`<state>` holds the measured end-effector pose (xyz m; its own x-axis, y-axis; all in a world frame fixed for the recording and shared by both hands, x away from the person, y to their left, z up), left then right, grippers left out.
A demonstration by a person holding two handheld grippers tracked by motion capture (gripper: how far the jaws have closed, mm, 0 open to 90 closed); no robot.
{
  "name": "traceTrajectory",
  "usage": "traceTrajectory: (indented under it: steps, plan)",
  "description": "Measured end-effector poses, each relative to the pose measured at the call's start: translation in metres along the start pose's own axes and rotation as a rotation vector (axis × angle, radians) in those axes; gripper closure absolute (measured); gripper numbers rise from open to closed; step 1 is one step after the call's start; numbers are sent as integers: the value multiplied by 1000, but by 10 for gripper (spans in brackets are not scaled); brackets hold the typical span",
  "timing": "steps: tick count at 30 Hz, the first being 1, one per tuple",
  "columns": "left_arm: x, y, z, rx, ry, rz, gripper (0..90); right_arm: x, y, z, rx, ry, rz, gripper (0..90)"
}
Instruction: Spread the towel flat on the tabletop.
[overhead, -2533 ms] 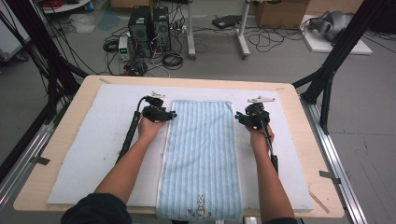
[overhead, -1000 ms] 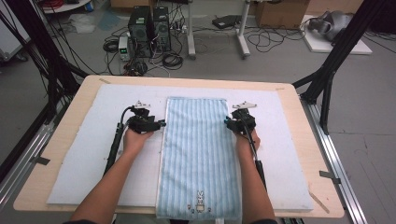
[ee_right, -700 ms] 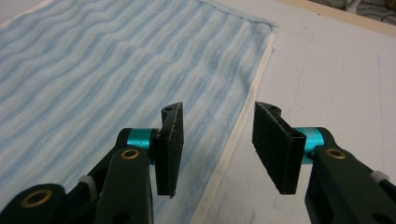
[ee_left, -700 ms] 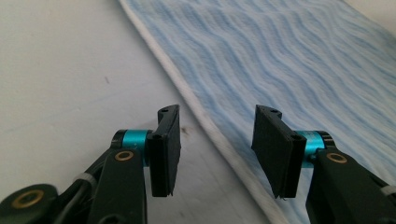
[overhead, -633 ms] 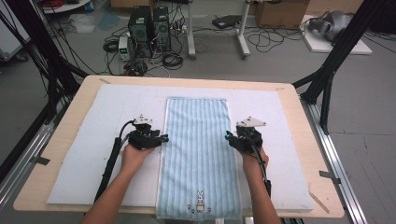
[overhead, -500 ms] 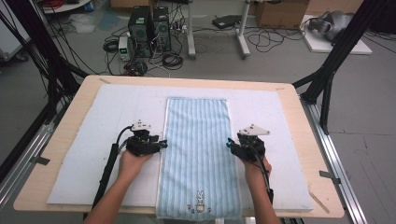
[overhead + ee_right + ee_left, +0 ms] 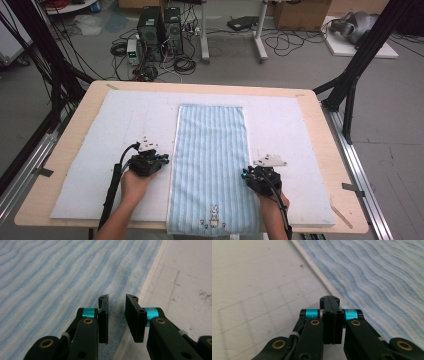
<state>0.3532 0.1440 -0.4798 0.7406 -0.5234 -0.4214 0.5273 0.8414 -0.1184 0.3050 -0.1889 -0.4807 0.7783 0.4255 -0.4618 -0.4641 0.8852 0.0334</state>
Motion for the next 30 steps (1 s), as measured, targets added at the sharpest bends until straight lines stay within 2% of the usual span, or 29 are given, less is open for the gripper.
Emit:
traceTrajectory:
  steps: [1,3,4,6,10,11,12,13,16,18,20,23,26,30]
  plan:
    - [0,1,0,-13,-1,-6,900,0,2,0,-11,2,-3,719]
    - [-1,-1,0,-7,-2,-13,898,0,4,0,-26,1,-26,659]
    - [-1,-3,0,-21,-9,-32,894,0,3,0,-25,2,-33,638]
    - [-1,-5,1,-29,-28,-32,773,-1,0,1,-13,-10,-46,565]
    - [-4,-3,6,-36,-78,-27,568,-7,-7,6,-4,-56,-59,493]
    - [-6,-2,8,-46,-98,-34,510,-9,-9,7,-1,-64,-60,455]
    - [-7,-1,10,-58,-121,-51,480,-11,-11,9,-9,-75,-60,423]
    - [-9,0,12,-68,-150,-72,454,-13,-13,10,4,-81,-54,388]
    - [-15,4,20,-96,-242,-95,341,-17,-21,16,8,-125,-21,248]
    - [-18,7,26,-115,-291,-86,269,-19,-27,20,-4,-146,-16,178]
    - [-23,11,30,-109,-329,-95,173,-20,-33,24,-14,-162,5,115]
    - [-28,15,35,-107,-369,-133,171,-20,-41,31,-23,-173,11,114]
    - [-30,18,37,-111,-379,-131,173,-18,-46,40,-39,-184,14,114]
    - [-33,22,40,-91,-386,-119,173,-20,-47,52,-55,-210,11,114]
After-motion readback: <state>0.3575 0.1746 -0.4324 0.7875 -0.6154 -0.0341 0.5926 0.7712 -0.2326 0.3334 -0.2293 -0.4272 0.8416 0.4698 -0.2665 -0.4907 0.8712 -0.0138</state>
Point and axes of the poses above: each handheld gripper's, and its own axes: x roughly forward along the jaws, z roughly out of its top, y roughly to its left, the point moved 5 cm from there along x, roughly forward along the jaws, and after that the axes turned 14 degrees about -y, right-handed, at the moved point
